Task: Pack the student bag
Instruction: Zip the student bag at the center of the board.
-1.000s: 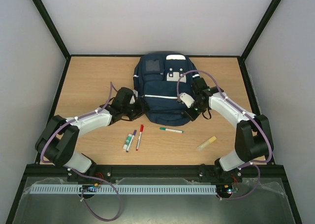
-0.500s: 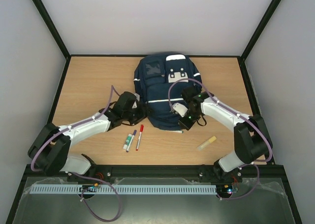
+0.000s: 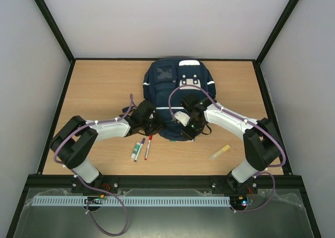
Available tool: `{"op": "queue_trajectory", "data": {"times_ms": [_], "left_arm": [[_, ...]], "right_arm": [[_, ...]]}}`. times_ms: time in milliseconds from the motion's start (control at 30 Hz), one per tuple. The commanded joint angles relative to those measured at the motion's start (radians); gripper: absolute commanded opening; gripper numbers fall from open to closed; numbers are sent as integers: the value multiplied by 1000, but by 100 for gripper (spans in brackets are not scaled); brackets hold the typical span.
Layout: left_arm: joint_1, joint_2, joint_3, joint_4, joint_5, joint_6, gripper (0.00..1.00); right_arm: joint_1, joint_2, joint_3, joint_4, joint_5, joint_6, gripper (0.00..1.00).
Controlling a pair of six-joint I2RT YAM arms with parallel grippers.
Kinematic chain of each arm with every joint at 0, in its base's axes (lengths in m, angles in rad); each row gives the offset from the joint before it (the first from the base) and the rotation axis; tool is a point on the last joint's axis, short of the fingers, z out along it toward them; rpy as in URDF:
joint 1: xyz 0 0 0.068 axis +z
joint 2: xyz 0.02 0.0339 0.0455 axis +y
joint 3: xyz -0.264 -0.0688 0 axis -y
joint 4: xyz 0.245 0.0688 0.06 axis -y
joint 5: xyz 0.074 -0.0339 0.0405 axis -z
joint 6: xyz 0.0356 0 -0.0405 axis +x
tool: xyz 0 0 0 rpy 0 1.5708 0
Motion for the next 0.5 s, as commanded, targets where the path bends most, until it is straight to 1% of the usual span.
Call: {"op": "queue_trajectory", "data": {"times_ms": [0,67,133,300,467], "left_arm": [[-33,28,49,48,29,-26,3],[-31,0,48,21,-8,-19,2],[-25,-36,43,-10,-41,-4,2],[15,-135,-34,-22,-74,-1,2],[77,-223,-101,-37,-90,12,2]], "right_arm": [[10,9,24,-83,-22,20,1],[0,6,13,-121,2,5,1],[-36,-2,1,-160,15,-15,1],[-192,-30,-14,-217,63,-83,1],[-318,-31,-19,-219,119,-130,1]]}}
